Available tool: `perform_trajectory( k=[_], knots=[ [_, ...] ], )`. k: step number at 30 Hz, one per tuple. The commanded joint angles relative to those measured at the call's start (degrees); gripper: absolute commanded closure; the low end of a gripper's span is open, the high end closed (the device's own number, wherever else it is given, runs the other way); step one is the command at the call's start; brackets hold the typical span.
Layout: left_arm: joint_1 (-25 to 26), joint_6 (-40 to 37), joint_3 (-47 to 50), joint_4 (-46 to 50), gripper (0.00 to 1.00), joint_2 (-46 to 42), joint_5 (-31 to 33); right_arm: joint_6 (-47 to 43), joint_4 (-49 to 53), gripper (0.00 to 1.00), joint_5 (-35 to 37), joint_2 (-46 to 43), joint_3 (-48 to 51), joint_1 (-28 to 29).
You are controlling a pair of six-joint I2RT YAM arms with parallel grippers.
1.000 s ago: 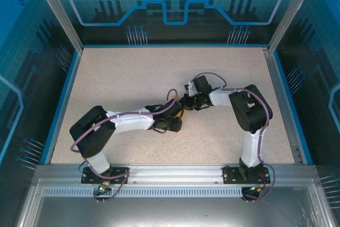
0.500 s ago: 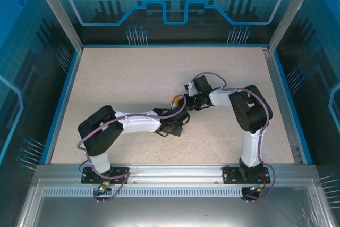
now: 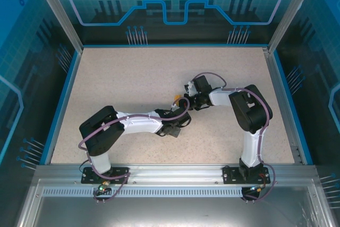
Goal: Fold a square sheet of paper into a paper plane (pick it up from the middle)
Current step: Fold the wing for the fifth time at the center of the table.
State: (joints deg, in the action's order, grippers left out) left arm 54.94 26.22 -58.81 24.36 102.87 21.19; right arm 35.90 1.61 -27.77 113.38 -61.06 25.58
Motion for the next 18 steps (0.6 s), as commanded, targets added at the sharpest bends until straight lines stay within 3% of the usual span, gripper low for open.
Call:
perform_trajectory(
  k=[1,11,18],
  knots=[
    [0.3,-2.8,0.1,2.9,0.81,0.9,1.1,-1.2,6.0,1.00,3.9,1.3,0.5,0.9],
    [0.0,-2.8,-0.3,1.2,0.65,-6.6,-6.0,-1.2,6.3,1.00,4.3,1.4,0.8,0.9],
    [-5.2,-0.4,-1.2,-0.6,0.70,-8.4,-15.0,-0.8,5.5,1.00,3.9,1.9,1.1,1.1]
  ],
)
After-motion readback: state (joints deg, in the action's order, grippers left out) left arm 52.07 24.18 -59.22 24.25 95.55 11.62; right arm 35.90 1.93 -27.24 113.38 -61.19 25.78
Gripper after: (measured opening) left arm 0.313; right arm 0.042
